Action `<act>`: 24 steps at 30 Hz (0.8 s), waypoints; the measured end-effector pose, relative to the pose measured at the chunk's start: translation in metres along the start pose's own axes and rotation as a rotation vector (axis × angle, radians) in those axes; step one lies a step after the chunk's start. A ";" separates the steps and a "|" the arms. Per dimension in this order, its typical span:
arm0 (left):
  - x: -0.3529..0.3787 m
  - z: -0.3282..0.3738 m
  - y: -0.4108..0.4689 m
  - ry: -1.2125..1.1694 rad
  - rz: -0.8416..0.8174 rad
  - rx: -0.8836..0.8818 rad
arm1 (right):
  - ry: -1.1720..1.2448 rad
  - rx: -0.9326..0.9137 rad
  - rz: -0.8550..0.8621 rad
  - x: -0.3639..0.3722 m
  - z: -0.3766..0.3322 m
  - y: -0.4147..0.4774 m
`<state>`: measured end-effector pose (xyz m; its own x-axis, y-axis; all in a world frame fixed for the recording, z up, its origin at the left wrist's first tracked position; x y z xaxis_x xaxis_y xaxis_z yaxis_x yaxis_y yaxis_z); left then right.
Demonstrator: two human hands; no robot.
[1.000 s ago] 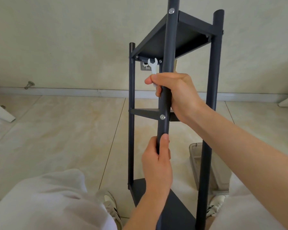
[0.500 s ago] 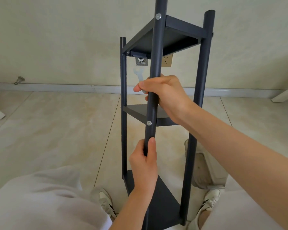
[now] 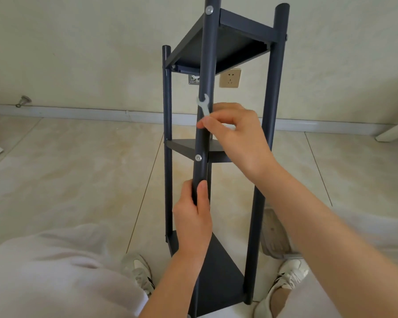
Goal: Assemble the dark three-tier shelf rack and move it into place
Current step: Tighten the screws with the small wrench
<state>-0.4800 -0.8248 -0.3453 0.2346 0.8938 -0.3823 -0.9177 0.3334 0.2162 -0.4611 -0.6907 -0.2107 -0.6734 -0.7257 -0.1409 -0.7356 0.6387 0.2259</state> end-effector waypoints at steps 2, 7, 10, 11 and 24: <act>-0.003 0.000 0.003 0.001 0.020 0.044 | 0.011 -0.018 0.119 -0.008 0.012 -0.020; -0.011 -0.003 0.017 0.020 0.074 0.052 | -0.016 -0.005 0.163 -0.006 0.047 -0.065; -0.010 -0.005 0.020 0.020 0.065 0.046 | -0.067 0.049 0.113 0.003 0.063 -0.070; -0.010 -0.006 0.020 0.018 0.064 0.046 | -0.083 0.064 0.099 0.005 0.067 -0.070; -0.009 -0.006 0.020 0.072 0.035 0.095 | 0.042 0.207 0.064 0.021 0.088 -0.053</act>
<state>-0.5025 -0.8280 -0.3427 0.1763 0.8826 -0.4358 -0.8895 0.3325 0.3135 -0.4427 -0.7174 -0.3102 -0.7186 -0.6894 -0.0914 -0.6940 0.7194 0.0301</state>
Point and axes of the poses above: each hand's wrist, its own y-axis towards the middle knuckle, its own x-axis out of the palm, z = x × y, the point moved 5 cm from there along y, towards the middle knuckle, and after that the axes turned 12 degrees about y, right-handed, at the moved point
